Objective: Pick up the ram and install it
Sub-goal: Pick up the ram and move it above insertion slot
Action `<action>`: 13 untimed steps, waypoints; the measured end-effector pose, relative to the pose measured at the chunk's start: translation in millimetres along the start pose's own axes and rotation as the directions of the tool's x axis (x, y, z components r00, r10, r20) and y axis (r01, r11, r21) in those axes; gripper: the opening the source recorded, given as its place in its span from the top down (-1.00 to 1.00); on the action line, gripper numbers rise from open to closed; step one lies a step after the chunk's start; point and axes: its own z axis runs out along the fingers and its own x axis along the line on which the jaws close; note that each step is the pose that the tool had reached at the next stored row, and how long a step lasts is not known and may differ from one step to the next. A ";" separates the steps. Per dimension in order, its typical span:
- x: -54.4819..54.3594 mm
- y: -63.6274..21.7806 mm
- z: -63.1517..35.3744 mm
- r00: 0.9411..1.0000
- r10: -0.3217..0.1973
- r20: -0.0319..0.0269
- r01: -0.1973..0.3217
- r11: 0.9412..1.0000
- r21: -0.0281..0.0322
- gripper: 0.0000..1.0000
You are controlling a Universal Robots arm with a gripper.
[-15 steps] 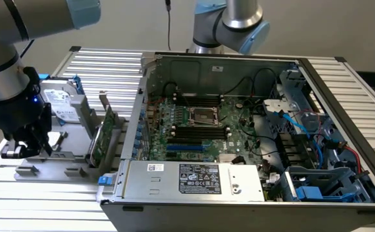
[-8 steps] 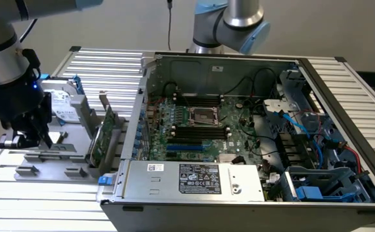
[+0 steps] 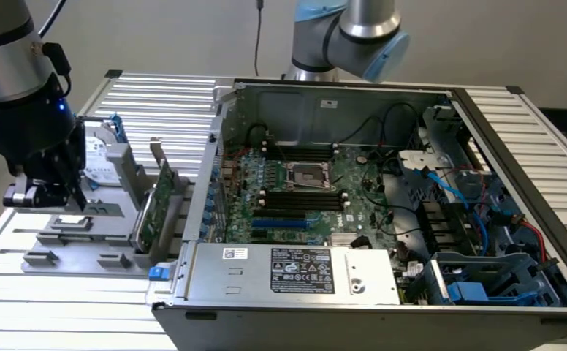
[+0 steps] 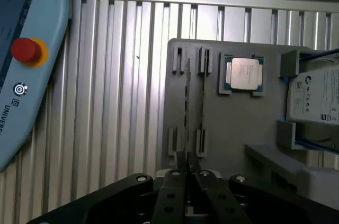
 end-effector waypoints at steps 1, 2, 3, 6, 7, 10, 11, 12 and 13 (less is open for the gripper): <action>-0.3 -2.1 -3.3 1.000 0.000 0.000 0.000 1.000 0.000 0.74; -0.7 -4.2 -6.5 1.000 0.000 0.001 0.000 1.000 0.000 0.74; -1.0 -6.4 -9.9 1.000 0.000 0.002 0.000 1.000 0.000 0.74; -1.4 -13.7 -21.2 1.000 -0.001 0.003 0.001 1.000 0.000 0.74; -1.4 -16.5 -25.2 1.000 -0.001 0.003 0.001 1.000 -0.001 0.74; -1.7 -24.3 -36.7 1.000 -0.002 0.004 0.002 1.000 -0.002 0.74; -1.7 -26.8 -40.5 1.000 -0.002 0.005 0.002 1.000 -0.002 0.74; -1.8 -29.3 -44.2 1.000 -0.002 0.005 0.002 1.000 -0.003 0.74; -1.9 -31.9 -48.0 1.000 -0.003 0.005 0.003 1.000 -0.003 0.74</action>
